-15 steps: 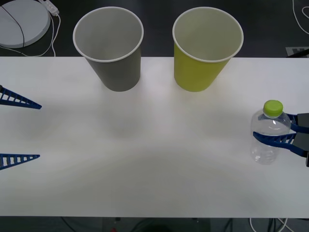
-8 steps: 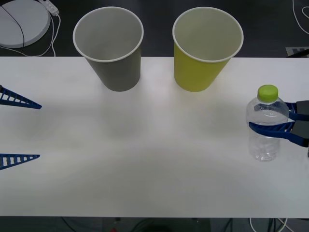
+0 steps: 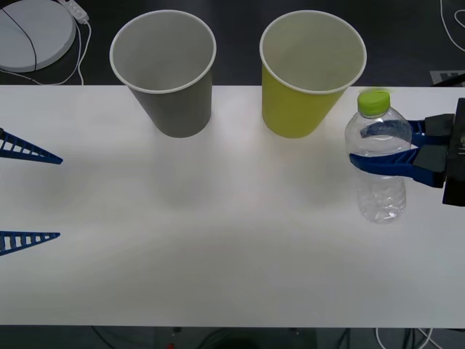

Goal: Put the can into the green bin and the plastic bottle into the gray bin

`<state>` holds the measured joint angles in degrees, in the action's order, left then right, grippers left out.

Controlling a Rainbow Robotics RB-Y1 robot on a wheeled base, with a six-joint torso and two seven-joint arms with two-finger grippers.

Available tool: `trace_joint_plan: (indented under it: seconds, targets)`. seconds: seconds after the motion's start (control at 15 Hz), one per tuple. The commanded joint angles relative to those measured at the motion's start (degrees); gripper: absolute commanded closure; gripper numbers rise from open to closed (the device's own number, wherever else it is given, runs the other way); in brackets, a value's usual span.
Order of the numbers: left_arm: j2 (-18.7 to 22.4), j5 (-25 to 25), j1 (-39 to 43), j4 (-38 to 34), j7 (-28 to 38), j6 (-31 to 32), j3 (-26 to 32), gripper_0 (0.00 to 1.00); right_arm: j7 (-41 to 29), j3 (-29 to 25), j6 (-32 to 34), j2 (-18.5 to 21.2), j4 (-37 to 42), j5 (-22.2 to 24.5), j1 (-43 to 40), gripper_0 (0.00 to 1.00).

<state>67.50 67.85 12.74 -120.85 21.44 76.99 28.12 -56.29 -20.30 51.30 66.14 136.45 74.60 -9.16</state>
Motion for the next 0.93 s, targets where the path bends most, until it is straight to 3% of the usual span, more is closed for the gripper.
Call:
trace_joint_plan:
  seconds: [0.07, 0.4, 0.93]
  targets:
    - [0.00, 0.00, 0.00, 0.00, 0.00, 0.00, 0.00, 0.00, -5.85, 1.58, 1.44, 1.09, 0.04, 1.25, 5.11, 1.00]
    - [0.00, 0.00, 0.00, 0.00, 0.00, 0.00, 0.00, 0.00, -16.40, 2.20, 10.14, 1.09, -0.84, 3.45, 16.10, 1.00]
    - [0.00, 0.00, 0.00, 0.00, 0.00, 0.00, 0.00, 0.00, -17.01, 15.64, 10.84, 2.41, -9.80, 5.21, 32.54, 1.00]
